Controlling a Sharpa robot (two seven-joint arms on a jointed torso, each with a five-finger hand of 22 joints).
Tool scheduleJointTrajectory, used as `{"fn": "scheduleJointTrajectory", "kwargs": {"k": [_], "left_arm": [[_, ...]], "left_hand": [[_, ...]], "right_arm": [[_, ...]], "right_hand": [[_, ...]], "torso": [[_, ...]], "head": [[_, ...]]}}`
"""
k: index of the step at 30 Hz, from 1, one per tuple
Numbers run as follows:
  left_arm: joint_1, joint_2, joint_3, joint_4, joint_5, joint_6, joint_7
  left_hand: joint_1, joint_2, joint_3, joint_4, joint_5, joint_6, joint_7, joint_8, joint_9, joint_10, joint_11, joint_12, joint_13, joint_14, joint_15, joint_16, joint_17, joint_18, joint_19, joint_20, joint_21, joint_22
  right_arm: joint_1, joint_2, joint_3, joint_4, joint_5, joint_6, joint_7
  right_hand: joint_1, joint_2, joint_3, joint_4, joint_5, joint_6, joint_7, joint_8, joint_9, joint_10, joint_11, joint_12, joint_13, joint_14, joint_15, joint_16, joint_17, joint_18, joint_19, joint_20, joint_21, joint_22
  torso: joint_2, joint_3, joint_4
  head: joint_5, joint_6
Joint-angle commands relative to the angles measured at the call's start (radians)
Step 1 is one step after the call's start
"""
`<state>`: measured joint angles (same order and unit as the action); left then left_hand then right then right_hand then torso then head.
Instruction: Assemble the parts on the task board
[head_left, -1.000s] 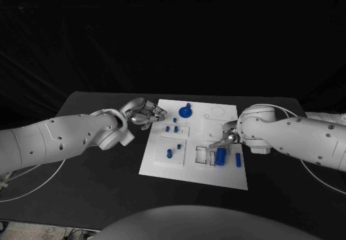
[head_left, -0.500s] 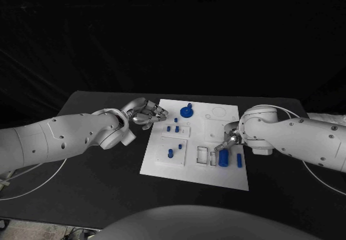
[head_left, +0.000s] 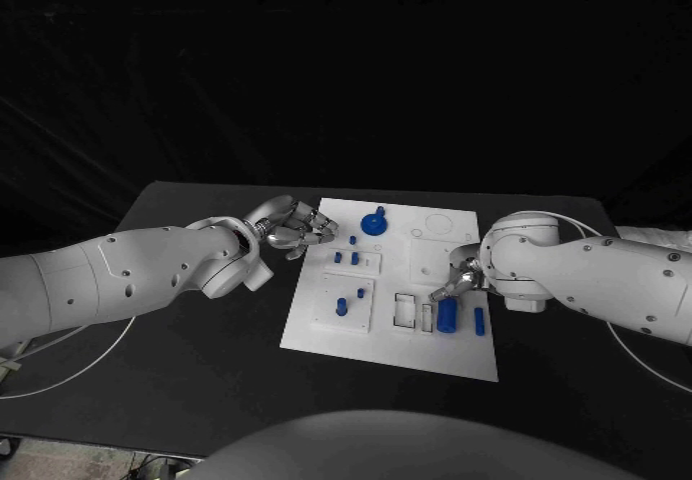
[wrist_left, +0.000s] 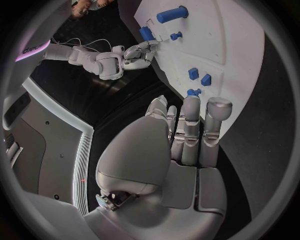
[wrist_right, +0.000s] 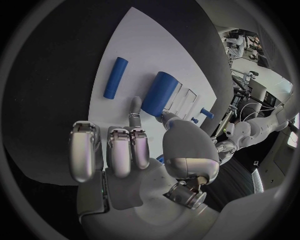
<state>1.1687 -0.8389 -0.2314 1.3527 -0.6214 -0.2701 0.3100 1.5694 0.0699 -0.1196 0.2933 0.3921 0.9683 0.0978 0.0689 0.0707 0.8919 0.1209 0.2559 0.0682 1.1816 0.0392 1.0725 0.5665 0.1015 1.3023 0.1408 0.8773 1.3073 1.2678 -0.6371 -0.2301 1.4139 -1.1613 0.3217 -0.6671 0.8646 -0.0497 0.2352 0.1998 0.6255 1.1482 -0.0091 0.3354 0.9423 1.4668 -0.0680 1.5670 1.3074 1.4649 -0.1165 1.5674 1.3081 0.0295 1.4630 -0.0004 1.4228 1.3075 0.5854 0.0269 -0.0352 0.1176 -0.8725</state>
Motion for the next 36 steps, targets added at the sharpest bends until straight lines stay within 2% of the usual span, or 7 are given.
{"fn": "scheduleJointTrajectory", "kwargs": {"k": [1, 5, 13, 18, 23, 36], "left_arm": [[0.000, 0.002, 0.001, 0.000, 0.003, 0.016, 0.000], [0.000, 0.001, 0.001, -0.002, 0.003, 0.016, 0.000], [-0.002, 0.005, 0.001, -0.006, 0.003, 0.017, 0.001], [-0.003, 0.006, 0.001, -0.006, 0.003, 0.019, 0.001], [-0.003, 0.006, 0.001, -0.008, 0.003, 0.021, -0.001], [-0.003, 0.009, 0.001, -0.010, 0.003, 0.027, -0.003]], "left_hand": [[-0.002, 0.011, -0.006, -0.001, 0.004, 0.002, 0.004, -0.001, 0.000, 0.006, -0.001, 0.007, 0.001, -0.009, 0.000, -0.001, -0.001, 0.018, -0.005, 0.001, -0.004, 0.104], [-0.002, 0.011, -0.006, -0.001, 0.004, 0.002, 0.004, -0.001, 0.000, 0.006, -0.001, 0.007, 0.001, -0.009, 0.000, -0.001, -0.001, 0.018, -0.005, 0.001, -0.004, 0.104], [-0.002, 0.011, -0.006, -0.001, 0.004, 0.002, 0.004, -0.001, 0.000, 0.006, -0.001, 0.007, 0.001, -0.009, 0.000, -0.001, -0.001, 0.018, -0.005, 0.001, -0.004, 0.104], [-0.001, 0.012, -0.006, -0.001, 0.007, 0.002, 0.004, -0.001, 0.000, 0.005, 0.000, 0.007, 0.001, -0.009, 0.001, -0.001, -0.002, 0.018, -0.006, 0.002, -0.005, 0.104], [-0.001, 0.012, -0.006, -0.001, 0.007, 0.002, 0.004, -0.001, 0.000, 0.005, 0.000, 0.007, 0.001, -0.009, 0.001, -0.001, -0.002, 0.018, -0.006, 0.002, -0.005, 0.104], [0.000, 0.012, -0.006, -0.001, 0.008, 0.001, 0.004, -0.002, 0.000, 0.004, 0.000, 0.007, 0.001, -0.010, 0.001, -0.001, -0.004, 0.018, -0.007, 0.002, -0.007, 0.103]], "right_arm": [[0.002, -0.002, 0.001, 0.005, 0.011, -0.023, 0.001], [0.011, -0.006, 0.002, 0.016, 0.023, -0.031, 0.002], [0.044, 0.001, 0.005, 0.039, 0.060, -0.038, 0.003], [0.051, 0.017, 0.006, 0.037, 0.088, -0.031, 0.001], [0.046, 0.038, 0.006, 0.018, 0.100, -0.031, 0.002], [0.011, 0.110, 0.007, -0.040, 0.105, -0.029, 0.005]], "right_hand": [[0.000, -0.012, 0.007, -0.001, 0.006, -0.005, -0.004, 0.005, 0.011, 0.104, -0.008, 0.004, 0.263, 0.106, -0.007, 0.003, 0.263, 0.009, 0.029, -0.007, -0.005, 0.212], [0.001, -0.013, 0.012, -0.003, 0.005, -0.009, -0.004, 0.008, 0.024, 0.104, -0.009, 0.004, 0.263, 0.106, -0.007, 0.003, 0.263, 0.011, 0.025, -0.008, -0.013, 0.209], [0.003, -0.013, 0.018, -0.006, 0.002, -0.014, -0.004, 0.009, 0.035, 0.104, -0.009, 0.004, 0.263, 0.106, -0.008, 0.003, 0.263, 0.012, 0.024, -0.008, -0.016, 0.208], [0.005, -0.013, 0.022, -0.009, 0.001, -0.017, -0.004, 0.009, 0.041, 0.104, -0.009, 0.004, 0.263, 0.106, -0.008, 0.003, 0.263, 0.013, 0.023, -0.009, -0.019, 0.207], [0.007, -0.013, 0.026, -0.010, -0.001, -0.022, -0.004, 0.007, 0.046, 0.104, -0.009, 0.004, 0.263, 0.106, -0.008, 0.003, 0.263, 0.013, 0.022, -0.009, -0.020, 0.207], [0.008, -0.013, 0.029, -0.012, -0.003, -0.026, -0.003, 0.005, 0.050, 0.104, -0.008, 0.004, 0.263, 0.106, -0.008, 0.003, 0.263, 0.013, 0.023, -0.009, -0.019, 0.207]], "torso": [[-0.001, 0.0002, 0.0006], [-0.001, 0.0001, -0.0001], [-0.001, -0.0001, 0.0005], [0.000, 0.0005, 0.0013], [0.000, -0.0001, 0.0000], [0.000, 0.0001, 0.0018]], "head": [[0.001, 0.000], [0.004, 0.000], [-0.001, 0.000], [0.001, 0.000], [-0.002, 0.000], [-0.003, 0.000]]}}
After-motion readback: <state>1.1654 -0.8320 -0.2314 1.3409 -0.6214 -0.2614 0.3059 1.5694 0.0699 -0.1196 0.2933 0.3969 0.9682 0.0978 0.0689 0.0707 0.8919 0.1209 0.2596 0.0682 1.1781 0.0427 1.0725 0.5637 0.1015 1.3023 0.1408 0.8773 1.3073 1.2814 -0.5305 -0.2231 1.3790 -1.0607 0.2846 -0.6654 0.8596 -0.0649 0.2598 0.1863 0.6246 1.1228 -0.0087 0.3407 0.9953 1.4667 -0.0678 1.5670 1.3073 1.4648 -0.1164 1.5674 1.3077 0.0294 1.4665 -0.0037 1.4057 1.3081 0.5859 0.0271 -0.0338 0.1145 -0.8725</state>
